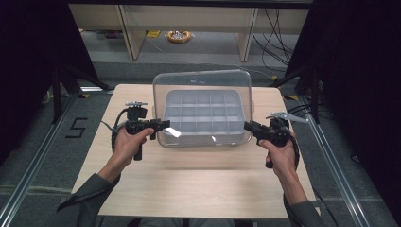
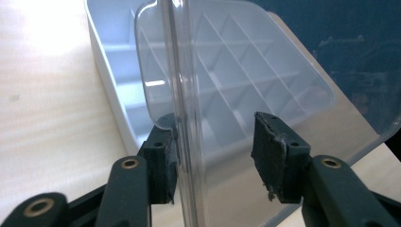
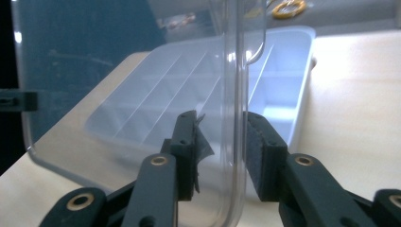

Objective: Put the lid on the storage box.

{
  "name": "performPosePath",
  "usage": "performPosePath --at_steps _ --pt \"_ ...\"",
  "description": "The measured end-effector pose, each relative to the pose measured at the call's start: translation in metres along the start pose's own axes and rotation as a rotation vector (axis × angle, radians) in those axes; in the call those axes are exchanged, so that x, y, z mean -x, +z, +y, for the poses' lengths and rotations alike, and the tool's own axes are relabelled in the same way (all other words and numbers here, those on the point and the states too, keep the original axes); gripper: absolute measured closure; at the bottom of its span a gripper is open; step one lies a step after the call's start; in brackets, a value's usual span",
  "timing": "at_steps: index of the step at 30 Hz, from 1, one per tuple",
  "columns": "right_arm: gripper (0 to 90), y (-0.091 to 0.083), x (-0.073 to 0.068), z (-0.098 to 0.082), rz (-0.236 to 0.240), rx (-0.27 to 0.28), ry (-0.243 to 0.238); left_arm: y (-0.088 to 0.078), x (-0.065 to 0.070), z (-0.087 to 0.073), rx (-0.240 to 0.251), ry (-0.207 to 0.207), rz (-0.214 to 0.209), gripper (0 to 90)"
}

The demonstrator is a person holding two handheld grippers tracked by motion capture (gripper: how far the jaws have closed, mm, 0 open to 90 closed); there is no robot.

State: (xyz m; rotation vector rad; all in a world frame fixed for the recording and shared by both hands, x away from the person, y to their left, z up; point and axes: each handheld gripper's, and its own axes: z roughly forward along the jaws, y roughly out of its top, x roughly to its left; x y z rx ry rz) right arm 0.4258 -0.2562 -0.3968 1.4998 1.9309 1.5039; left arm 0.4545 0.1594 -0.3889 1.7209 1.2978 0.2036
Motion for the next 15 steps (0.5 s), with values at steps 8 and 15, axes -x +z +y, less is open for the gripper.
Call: performPosePath --at_steps 8,15 --pt "65.2 0.028 0.020 0.024 -0.065 -0.008 0.002 0.029 -0.009 0.019 0.003 -0.036 0.017 50.1" --pt "64.4 0.047 0.027 0.018 -0.069 -0.027 0.086 0.040 -0.018 0.024 0.017 -0.054 0.021 50.2"
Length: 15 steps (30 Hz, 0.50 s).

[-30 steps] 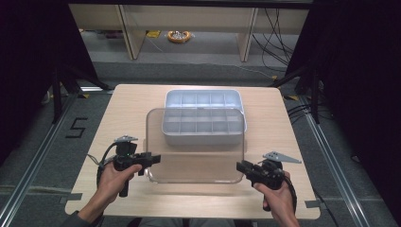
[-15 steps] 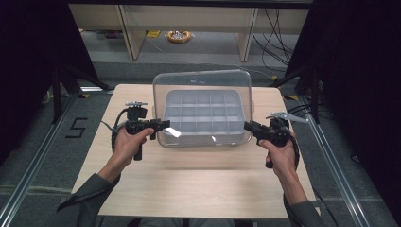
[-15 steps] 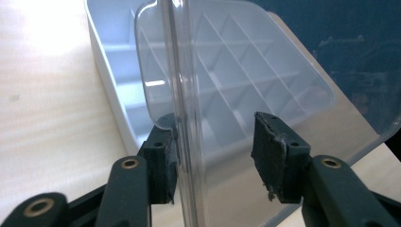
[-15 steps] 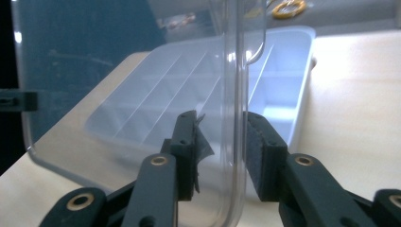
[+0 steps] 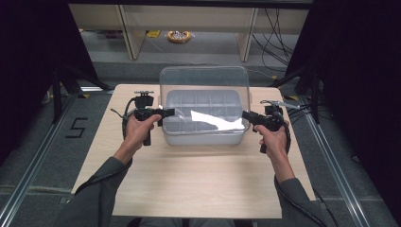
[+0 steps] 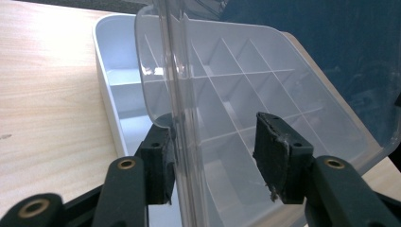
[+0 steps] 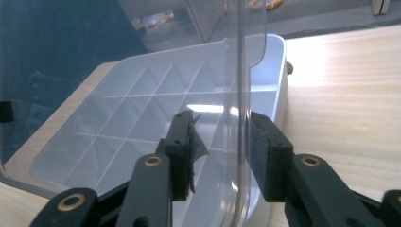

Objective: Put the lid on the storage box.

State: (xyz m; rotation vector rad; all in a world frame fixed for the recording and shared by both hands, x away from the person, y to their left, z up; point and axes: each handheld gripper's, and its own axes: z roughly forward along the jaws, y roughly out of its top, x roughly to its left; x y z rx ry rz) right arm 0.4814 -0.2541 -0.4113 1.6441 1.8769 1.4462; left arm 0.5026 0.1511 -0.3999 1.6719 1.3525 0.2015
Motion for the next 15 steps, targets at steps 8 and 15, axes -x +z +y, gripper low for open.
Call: performPosePath --at_steps 8,15 --pt "64.5 0.010 0.003 -0.004 -0.019 -0.017 -0.004 0.009 -0.006 0.001 0.001 -0.006 0.013 50.1" --pt "64.5 0.014 0.007 -0.006 -0.027 -0.022 -0.026 0.014 -0.009 0.001 -0.015 -0.014 0.008 50.1"
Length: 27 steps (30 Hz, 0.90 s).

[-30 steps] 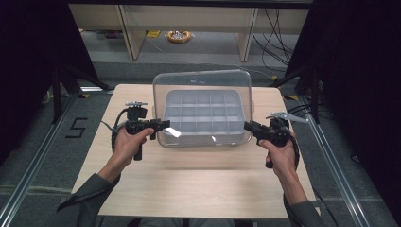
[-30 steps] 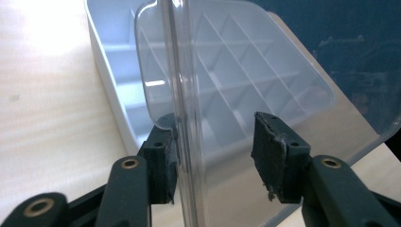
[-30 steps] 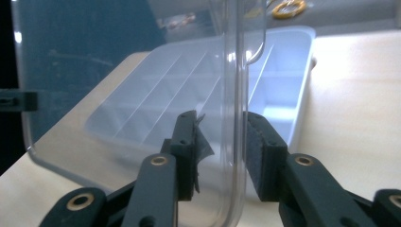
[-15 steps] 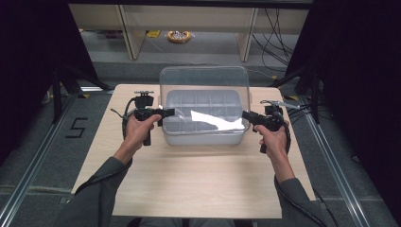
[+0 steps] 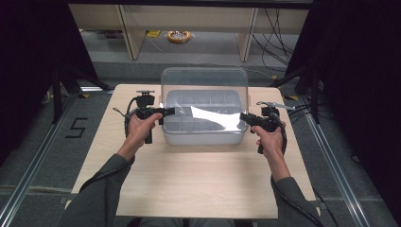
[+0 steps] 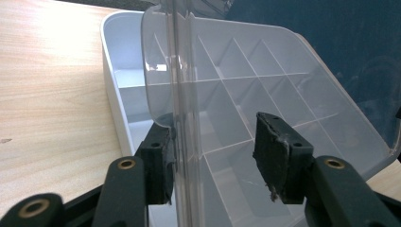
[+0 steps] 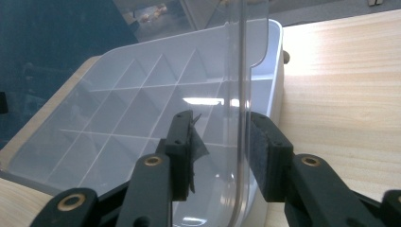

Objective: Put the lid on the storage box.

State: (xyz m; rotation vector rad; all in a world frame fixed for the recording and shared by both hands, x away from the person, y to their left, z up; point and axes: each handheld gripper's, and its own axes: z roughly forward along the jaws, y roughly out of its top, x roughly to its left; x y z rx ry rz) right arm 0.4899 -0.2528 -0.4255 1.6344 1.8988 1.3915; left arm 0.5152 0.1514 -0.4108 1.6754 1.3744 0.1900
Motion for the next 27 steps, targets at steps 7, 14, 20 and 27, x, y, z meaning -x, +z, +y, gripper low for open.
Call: performPosePath --at_steps 7,14,20,27 --pt "64.1 0.003 0.004 -0.004 0.009 -0.001 0.017 0.005 0.000 -0.002 0.002 -0.036 0.000 50.1" --pt "62.8 0.005 0.002 -0.005 0.005 -0.016 0.062 0.006 -0.003 -0.003 -0.009 -0.029 0.006 50.0" --pt "61.8 0.010 0.000 -0.006 -0.004 -0.022 0.068 0.011 -0.009 -0.006 0.000 -0.048 0.005 49.3" --pt "60.5 0.015 0.006 -0.008 -0.011 -0.008 0.022 0.016 -0.011 -0.008 0.009 -0.055 0.010 48.3"
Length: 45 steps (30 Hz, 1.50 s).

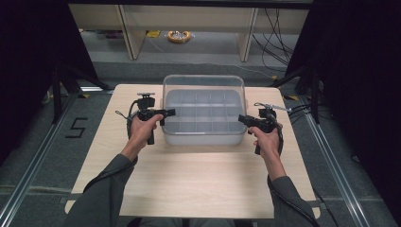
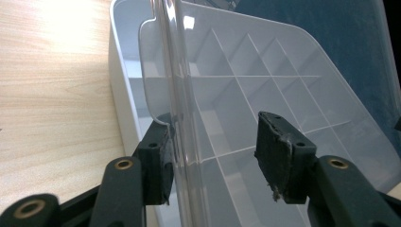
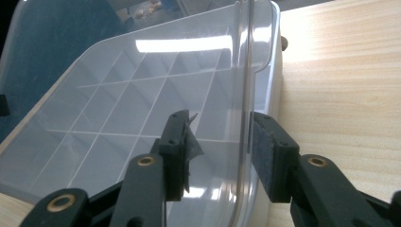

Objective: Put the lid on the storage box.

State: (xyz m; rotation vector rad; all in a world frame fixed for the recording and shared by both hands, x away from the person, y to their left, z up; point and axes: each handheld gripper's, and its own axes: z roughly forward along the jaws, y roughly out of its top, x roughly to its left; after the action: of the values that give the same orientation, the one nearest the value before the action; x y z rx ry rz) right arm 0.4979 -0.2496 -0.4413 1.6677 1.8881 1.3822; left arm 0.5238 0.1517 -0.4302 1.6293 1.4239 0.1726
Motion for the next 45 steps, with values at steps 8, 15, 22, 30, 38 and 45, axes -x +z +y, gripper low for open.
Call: performPosePath --at_steps 8,15,22,30,38,45 --pt "59.6 0.003 0.001 -0.001 0.005 -0.015 0.015 0.005 -0.004 -0.002 -0.008 -0.009 0.009 47.3" --pt "57.9 0.006 -0.001 -0.003 -0.001 -0.026 0.043 0.010 -0.008 -0.007 0.014 -0.034 0.006 46.6" --pt "57.5 0.006 0.000 -0.002 -0.004 -0.026 0.019 0.010 -0.006 -0.009 0.031 -0.015 0.020 45.5" --pt "56.1 0.008 -0.002 -0.002 -0.035 -0.026 -0.003 0.009 -0.002 -0.009 0.015 0.005 0.060 44.0" --pt "56.0 0.009 -0.004 -0.002 -0.028 -0.026 0.023 0.009 0.003 -0.013 0.046 0.023 0.104 42.5" --pt "55.9 0.009 -0.004 -0.002 -0.030 -0.022 0.024 0.009 0.006 -0.013 0.040 0.023 0.129 41.8"
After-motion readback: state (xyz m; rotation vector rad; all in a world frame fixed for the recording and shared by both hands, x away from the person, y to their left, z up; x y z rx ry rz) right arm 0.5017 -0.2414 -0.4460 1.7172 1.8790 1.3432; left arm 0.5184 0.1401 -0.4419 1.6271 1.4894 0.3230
